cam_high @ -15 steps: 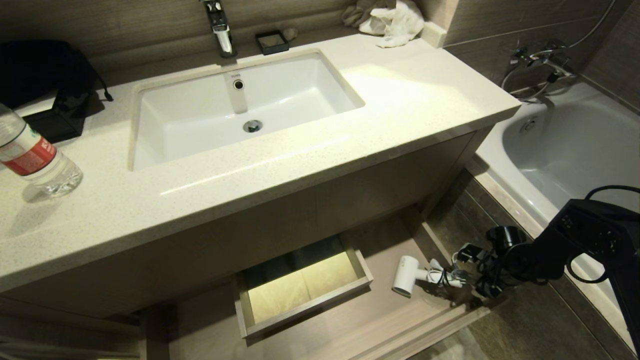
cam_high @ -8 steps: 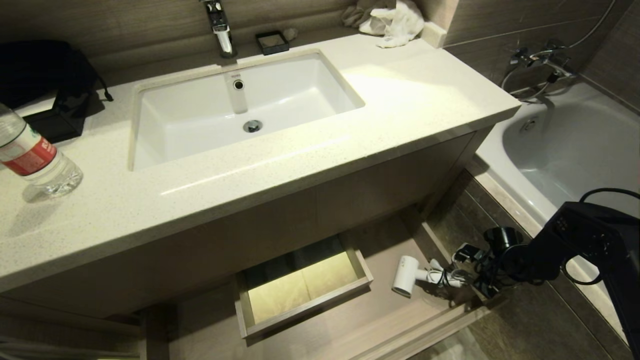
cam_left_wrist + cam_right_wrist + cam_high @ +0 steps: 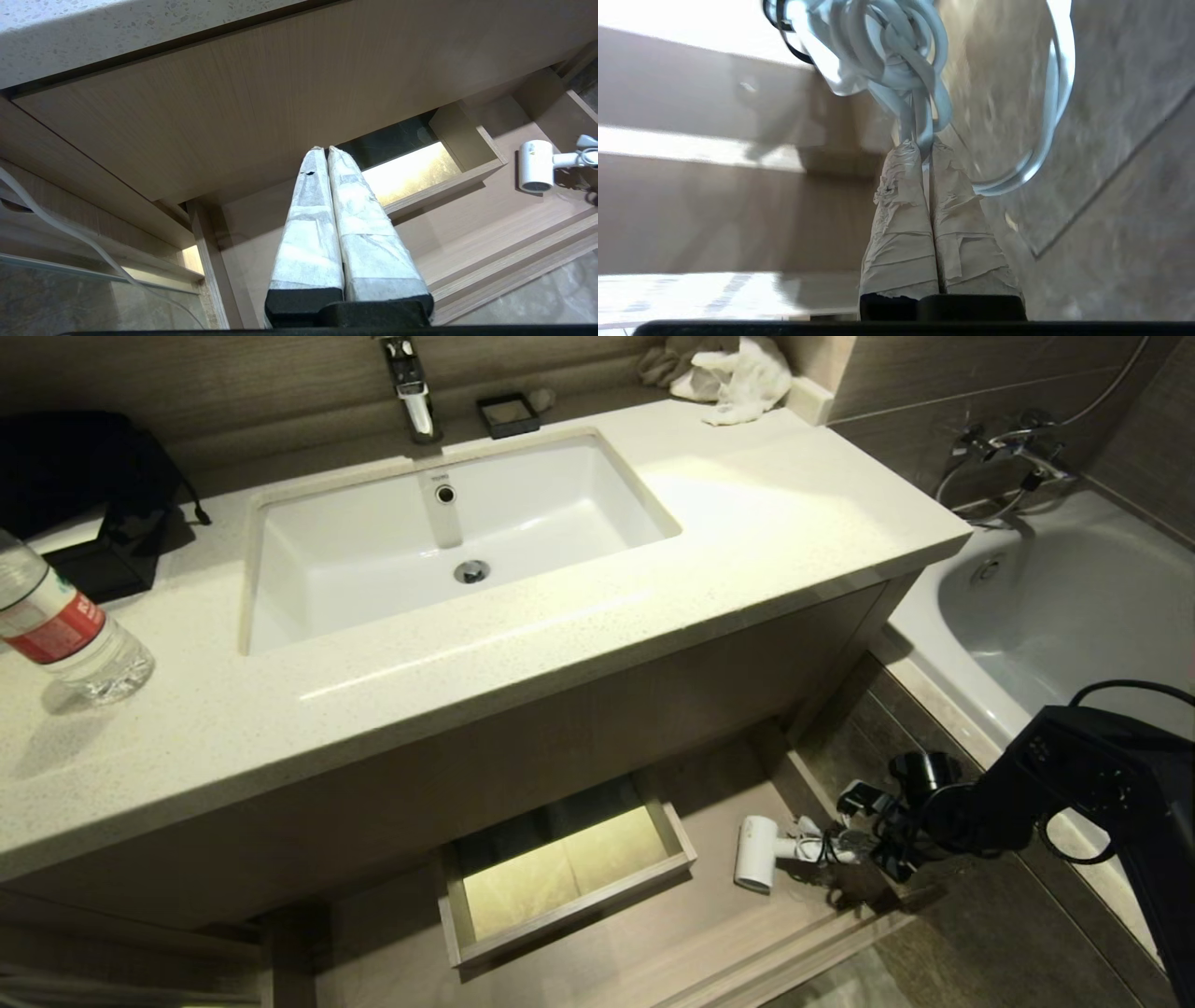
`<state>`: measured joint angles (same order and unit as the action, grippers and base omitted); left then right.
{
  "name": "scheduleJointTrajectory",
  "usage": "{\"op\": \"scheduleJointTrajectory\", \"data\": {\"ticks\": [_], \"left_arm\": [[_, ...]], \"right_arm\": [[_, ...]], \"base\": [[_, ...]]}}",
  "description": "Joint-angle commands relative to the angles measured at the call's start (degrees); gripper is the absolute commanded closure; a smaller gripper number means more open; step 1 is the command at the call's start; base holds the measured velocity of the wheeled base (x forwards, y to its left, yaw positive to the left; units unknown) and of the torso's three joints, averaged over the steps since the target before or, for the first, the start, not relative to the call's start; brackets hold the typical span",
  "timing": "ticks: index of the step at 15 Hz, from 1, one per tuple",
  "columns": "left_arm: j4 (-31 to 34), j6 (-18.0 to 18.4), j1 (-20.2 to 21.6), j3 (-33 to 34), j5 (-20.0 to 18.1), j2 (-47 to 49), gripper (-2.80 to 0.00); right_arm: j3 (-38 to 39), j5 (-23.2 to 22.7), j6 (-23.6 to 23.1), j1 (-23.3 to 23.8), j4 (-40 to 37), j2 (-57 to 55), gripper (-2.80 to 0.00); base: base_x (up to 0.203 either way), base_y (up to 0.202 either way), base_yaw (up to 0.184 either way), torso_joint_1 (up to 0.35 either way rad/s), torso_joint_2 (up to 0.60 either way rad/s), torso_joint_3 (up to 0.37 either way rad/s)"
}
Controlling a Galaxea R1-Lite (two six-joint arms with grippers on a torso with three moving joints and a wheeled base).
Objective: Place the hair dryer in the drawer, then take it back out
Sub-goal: Put it into the drawer
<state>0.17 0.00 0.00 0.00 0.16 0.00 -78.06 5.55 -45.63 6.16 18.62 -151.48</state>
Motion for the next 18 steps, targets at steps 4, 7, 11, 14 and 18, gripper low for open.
{"op": "scheduleJointTrajectory", "data": {"ticks": [4,7,11,14,18], "left_arm": [[0.0,0.0,0.0,0.0,0.0,0.0,0.00],[0.0,0.0,0.0,0.0,0.0,0.0,0.00],[0.0,0.1,0.0,0.0,0.0,0.0,0.00],[0.0,0.0,0.0,0.0,0.0,0.0,0.00],[0.0,0.0,0.0,0.0,0.0,0.0,0.00]], "right_arm": [[-0.1,-0.8,-0.1,-1.9,0.5,2.6,0.00],[0.8,-1.0,0.0,-2.9,0.6,4.2,0.00],[1.4,-2.0,2.7,-6.4,0.6,4.9,0.00],[1.6,-2.2,2.8,-8.0,1.4,5.0,0.00],[2.6,-2.4,3.8,-10.7,3.0,4.9,0.00]], "base": [[0.000,0.000,0.000,0.000,0.00,0.000],[0.000,0.000,0.000,0.000,0.00,0.000],[0.000,0.000,0.000,0.000,0.00,0.000],[0.000,0.000,0.000,0.000,0.00,0.000],[0.000,0.000,0.000,0.000,0.00,0.000]]}}
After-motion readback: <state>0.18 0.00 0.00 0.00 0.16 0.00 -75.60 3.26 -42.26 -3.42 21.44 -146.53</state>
